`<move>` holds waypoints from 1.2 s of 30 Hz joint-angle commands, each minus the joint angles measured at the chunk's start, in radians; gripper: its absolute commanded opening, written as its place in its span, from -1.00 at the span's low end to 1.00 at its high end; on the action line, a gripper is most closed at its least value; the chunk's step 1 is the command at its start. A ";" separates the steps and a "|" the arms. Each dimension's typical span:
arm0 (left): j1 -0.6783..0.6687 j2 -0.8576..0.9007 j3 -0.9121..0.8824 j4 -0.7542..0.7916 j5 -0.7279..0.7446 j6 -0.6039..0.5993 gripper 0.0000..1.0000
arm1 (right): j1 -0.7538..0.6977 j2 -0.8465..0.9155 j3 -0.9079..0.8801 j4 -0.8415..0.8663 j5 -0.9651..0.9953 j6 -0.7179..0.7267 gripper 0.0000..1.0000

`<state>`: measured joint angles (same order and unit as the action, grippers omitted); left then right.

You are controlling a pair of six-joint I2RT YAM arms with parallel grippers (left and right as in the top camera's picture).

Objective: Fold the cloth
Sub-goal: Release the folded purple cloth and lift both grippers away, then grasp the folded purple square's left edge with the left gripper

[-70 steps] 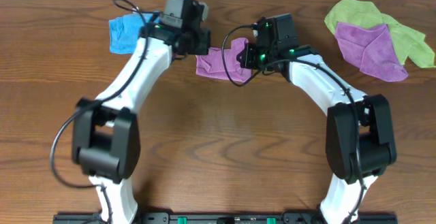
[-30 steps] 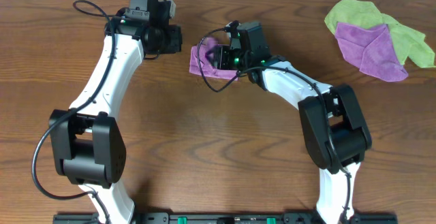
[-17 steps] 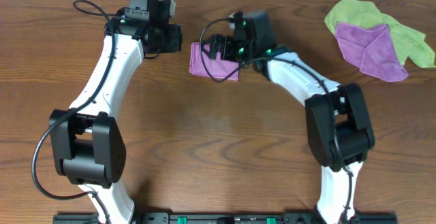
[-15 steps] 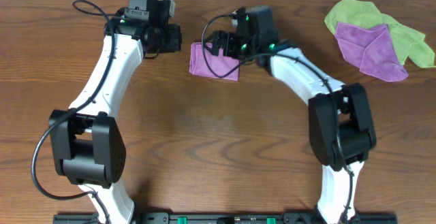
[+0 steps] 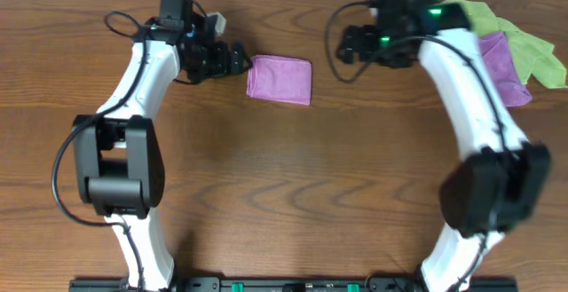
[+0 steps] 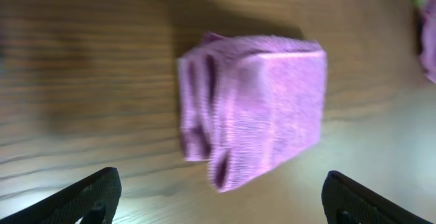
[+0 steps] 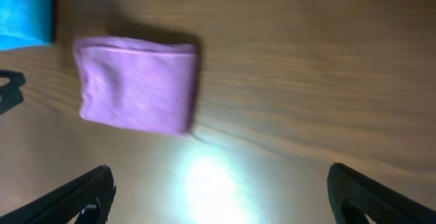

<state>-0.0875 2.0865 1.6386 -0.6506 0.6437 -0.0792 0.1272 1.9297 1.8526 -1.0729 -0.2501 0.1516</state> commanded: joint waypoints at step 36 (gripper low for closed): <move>0.045 0.063 -0.264 0.376 0.243 -0.033 0.91 | -0.349 -0.301 -0.019 -0.208 -0.028 -0.291 0.98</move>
<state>-0.0437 2.1361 1.3777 -0.2806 0.9176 -0.1051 -0.2169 1.6516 1.8435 -1.2789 -0.2630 -0.1215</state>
